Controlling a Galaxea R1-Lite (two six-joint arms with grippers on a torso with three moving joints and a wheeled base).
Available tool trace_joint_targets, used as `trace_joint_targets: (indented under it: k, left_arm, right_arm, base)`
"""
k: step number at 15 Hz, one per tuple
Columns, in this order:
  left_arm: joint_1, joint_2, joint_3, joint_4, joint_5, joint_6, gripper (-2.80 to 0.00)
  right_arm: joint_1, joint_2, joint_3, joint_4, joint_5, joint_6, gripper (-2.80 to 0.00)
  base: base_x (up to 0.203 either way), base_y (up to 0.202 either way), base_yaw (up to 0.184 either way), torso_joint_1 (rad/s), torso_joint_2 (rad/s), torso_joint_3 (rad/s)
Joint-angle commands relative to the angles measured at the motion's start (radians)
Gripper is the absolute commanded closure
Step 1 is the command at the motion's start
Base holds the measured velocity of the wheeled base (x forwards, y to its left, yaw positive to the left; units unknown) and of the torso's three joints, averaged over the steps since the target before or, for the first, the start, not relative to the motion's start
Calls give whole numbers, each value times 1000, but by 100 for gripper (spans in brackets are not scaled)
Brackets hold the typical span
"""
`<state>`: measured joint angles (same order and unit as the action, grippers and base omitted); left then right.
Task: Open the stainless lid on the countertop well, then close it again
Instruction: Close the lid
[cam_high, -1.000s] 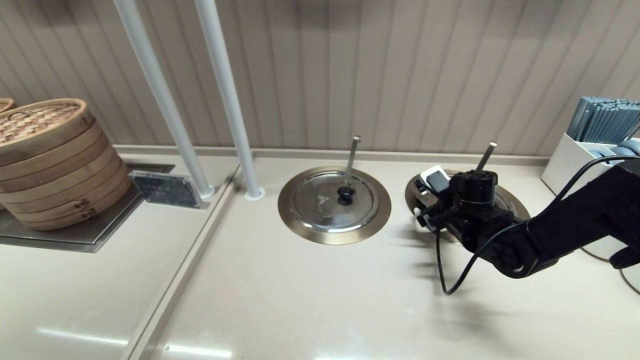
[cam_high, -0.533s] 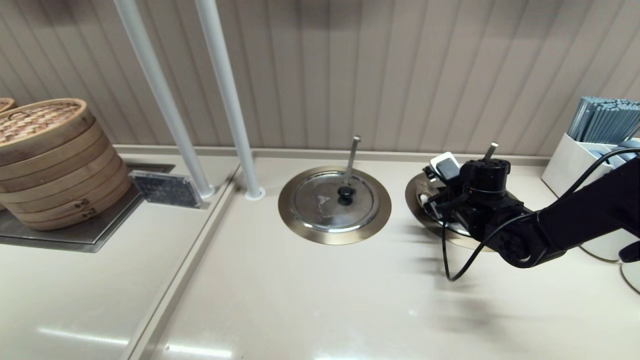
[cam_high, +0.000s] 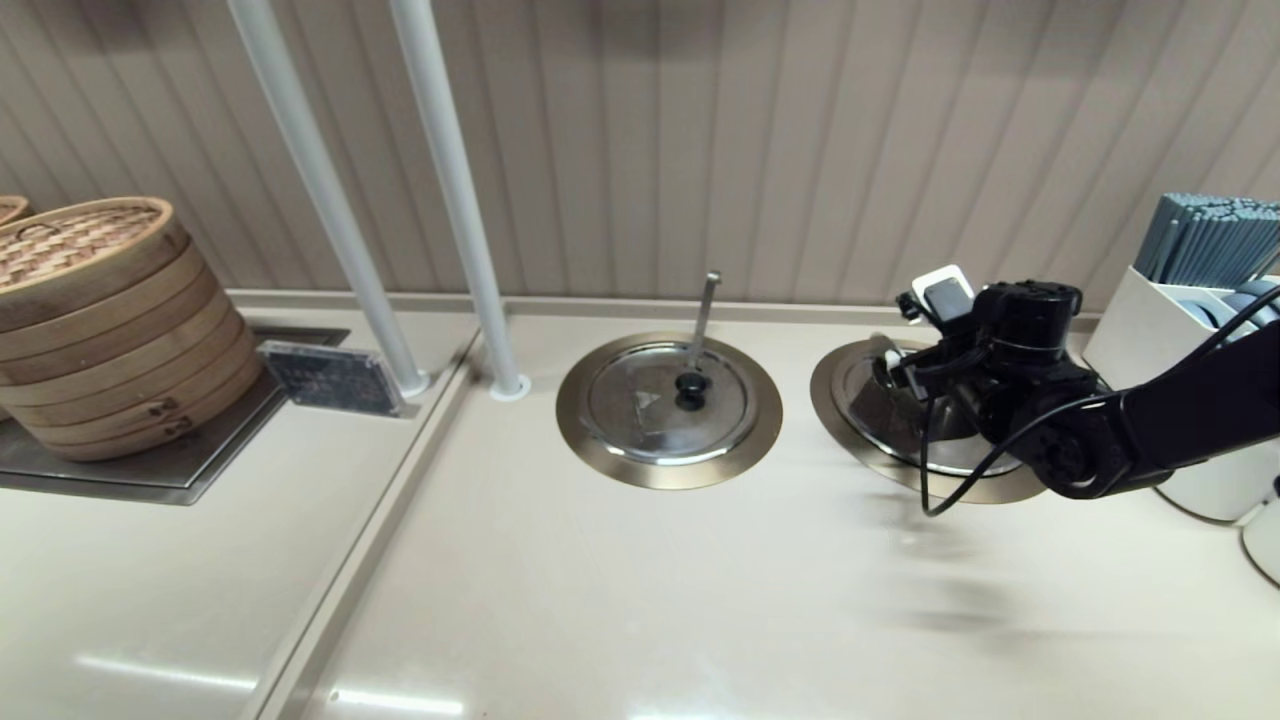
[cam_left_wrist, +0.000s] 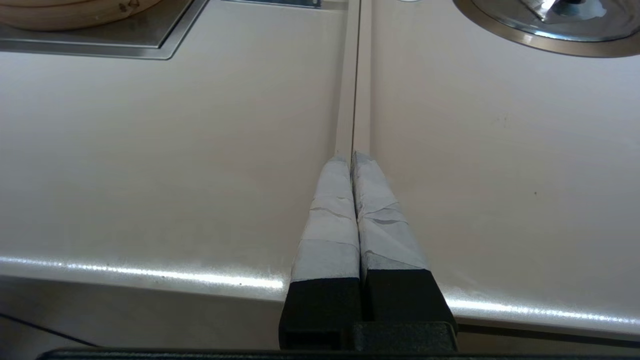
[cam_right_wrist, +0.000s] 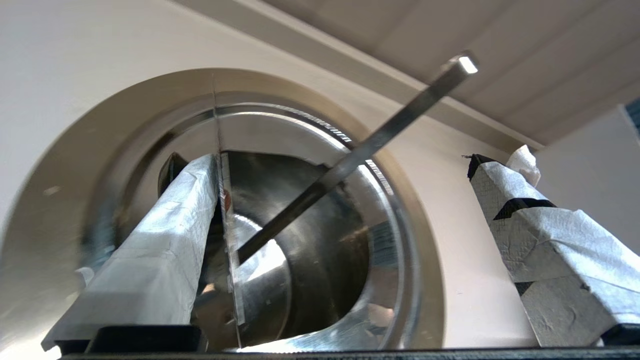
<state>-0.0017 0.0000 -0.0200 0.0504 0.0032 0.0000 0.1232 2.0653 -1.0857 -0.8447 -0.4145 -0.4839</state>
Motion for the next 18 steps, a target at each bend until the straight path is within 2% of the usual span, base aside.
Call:
trace_joint_targets:
  k: [1,5,7,10,14,16,18]
  left_arm:
    - [0,0,0,0,0,0,0]
    - [0,0,0,0,0,0,0]
    - [0,0,0,0,0,0,0]
    - [0,0,0,0,0,0,0]
    - [0,0,0,0,0,0,0]
    - [0,0,0,0,0,0,0]
    - [0,0,0,0,0,0,0]
  right_arm:
    - [-65,-10,-52,-3,-1,-10,-280]
    - [-135,-16,-116,3,1,-23,-280]
    - [-143,-44,-118,18,9,-8,-280]
    - [-115,-84,-118,86,14,81,-280]
    - [-29,-184,-113,309,37,266,-280]
    - [-15,-176,-115,349,122,358,-280]
    - [-20,-159,-121,383,147,381,-280]
  base:
    - [0,0,0,0,0,0]
    - [0,0,0,0,0,0]
    - [0,0,0,0,0,0]
    - [0,0,0,0,0,0]
    - [0,0,0,0,0,0]
    - [0,0,0,0,0,0]
    - [0,0,0,0,0,0]
